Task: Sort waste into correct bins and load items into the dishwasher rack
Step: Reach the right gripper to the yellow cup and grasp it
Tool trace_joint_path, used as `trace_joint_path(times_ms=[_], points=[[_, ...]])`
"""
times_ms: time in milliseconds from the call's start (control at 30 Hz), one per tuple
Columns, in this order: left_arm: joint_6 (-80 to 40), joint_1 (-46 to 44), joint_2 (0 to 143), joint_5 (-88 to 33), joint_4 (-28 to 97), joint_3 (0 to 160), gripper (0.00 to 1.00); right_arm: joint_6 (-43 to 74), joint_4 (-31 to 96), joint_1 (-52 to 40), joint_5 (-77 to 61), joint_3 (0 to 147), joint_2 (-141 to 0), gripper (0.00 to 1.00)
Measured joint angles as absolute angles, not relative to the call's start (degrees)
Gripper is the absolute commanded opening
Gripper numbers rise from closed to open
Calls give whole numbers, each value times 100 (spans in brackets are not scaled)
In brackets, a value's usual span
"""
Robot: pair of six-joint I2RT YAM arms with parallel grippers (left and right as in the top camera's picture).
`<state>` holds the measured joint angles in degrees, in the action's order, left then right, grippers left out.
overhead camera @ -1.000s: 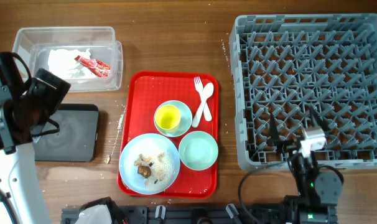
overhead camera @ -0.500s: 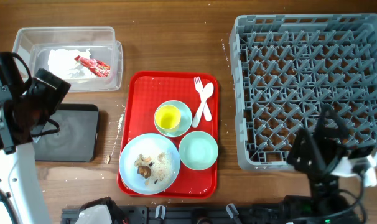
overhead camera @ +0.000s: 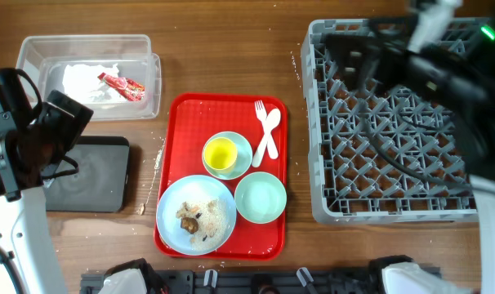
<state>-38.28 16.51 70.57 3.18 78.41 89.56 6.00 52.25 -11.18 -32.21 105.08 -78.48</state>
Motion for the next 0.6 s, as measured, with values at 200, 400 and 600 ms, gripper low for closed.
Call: trace_joint_path(times_ms=[200,400,600], points=[[-3828,1651,7057,318,7839,8956,100,-346,6431,-2689,-2626,11104,-9074,100],[-3828,1651,7057,318,7841,8956,100,207,6757,-3448,-2738,11126,-10534,73],[-3828,1653,7057,318,7841,8956,100,982,6836,-4125,-1763,11126,-11570,67]])
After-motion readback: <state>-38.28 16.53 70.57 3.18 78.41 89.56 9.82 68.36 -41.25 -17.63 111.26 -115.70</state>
